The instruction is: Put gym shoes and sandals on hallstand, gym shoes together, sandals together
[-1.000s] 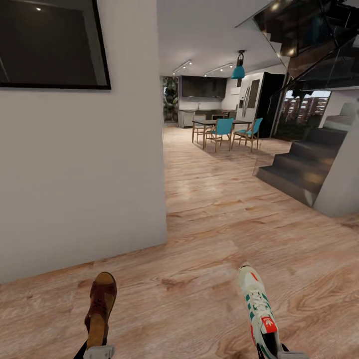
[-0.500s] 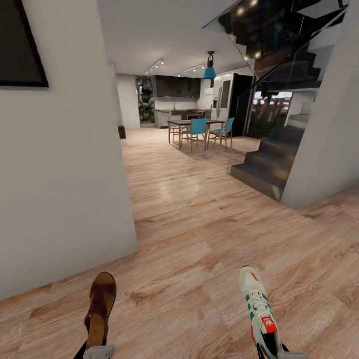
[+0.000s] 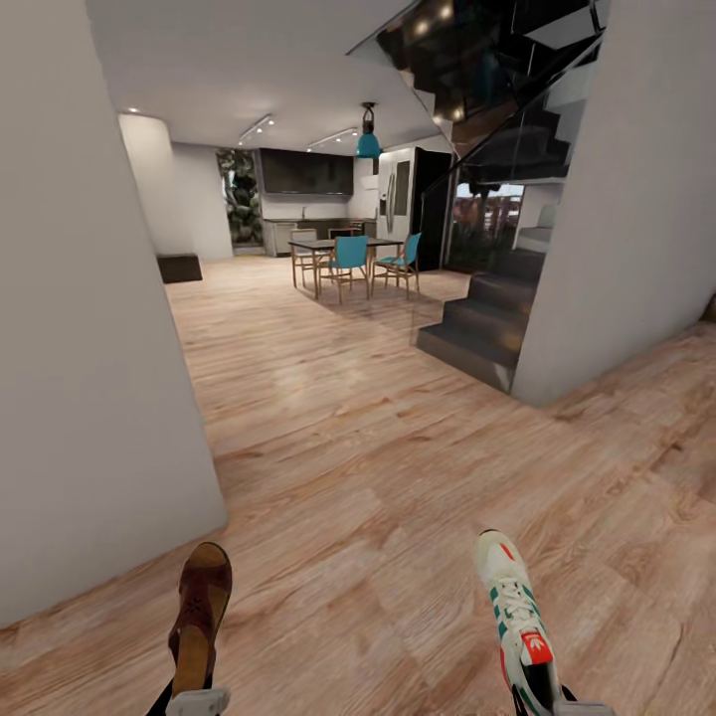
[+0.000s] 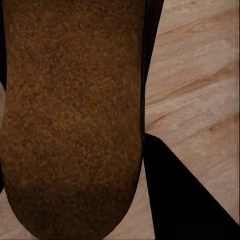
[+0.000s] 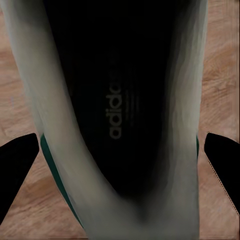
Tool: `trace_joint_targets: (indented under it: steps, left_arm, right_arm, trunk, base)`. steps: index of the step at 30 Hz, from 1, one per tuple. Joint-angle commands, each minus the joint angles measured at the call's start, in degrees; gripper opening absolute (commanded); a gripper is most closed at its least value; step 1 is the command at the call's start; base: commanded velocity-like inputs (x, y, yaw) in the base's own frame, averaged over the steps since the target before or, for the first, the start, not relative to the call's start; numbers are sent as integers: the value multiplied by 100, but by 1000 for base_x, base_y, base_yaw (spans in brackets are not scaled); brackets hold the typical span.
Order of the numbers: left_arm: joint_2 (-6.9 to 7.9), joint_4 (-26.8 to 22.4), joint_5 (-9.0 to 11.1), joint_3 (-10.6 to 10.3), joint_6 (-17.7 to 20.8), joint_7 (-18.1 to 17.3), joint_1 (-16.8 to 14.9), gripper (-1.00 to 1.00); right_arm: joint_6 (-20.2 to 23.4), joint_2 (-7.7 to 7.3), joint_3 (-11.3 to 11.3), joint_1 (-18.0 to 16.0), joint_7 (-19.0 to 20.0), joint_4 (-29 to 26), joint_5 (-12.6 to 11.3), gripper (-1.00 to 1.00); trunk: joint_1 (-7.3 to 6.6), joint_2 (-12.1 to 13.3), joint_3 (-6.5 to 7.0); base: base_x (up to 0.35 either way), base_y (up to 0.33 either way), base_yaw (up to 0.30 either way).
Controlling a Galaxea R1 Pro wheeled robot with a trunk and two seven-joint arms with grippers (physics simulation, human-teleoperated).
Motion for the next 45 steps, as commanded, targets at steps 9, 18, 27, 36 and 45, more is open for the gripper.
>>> trace_joint_targets:
  steps: [9,18,27,36,45]
  left_arm:
    - [-7,3,-81,37,-15,13,-2,-100]
    - [-7,-4,-81,42,-10,19,-2,-100]
    - [-7,-17,-76,42,-11,15,-2,-100]
    - [-6,1,-79,39,-15,-16,-2,-100]
    - [-7,-4,-81,37,-15,-4,-2,-100]
  right_arm:
    - [-22,5,-40,-7,22,4,54,-100]
    - [-21,5,-40,-6,22,4,54,-100]
    - [-20,5,-40,-6,22,4,54,-100]
    - [-19,13,-40,-8,22,3,54,-100]
    - [-19,14,-40,-7,22,4,54,-100]
  trunk:
    - [-1,-2,-5]
    - [-1,-2,-5]
    - [-1,-2,-5]
    - [-1,-2,-5]
    - [-1,-2,-5]
  base:
    - [2,-1,-265]
    - [0,0,-266]
    - [0,0,-266]
    - [0,0,-266]
    - [74,-1,-266]
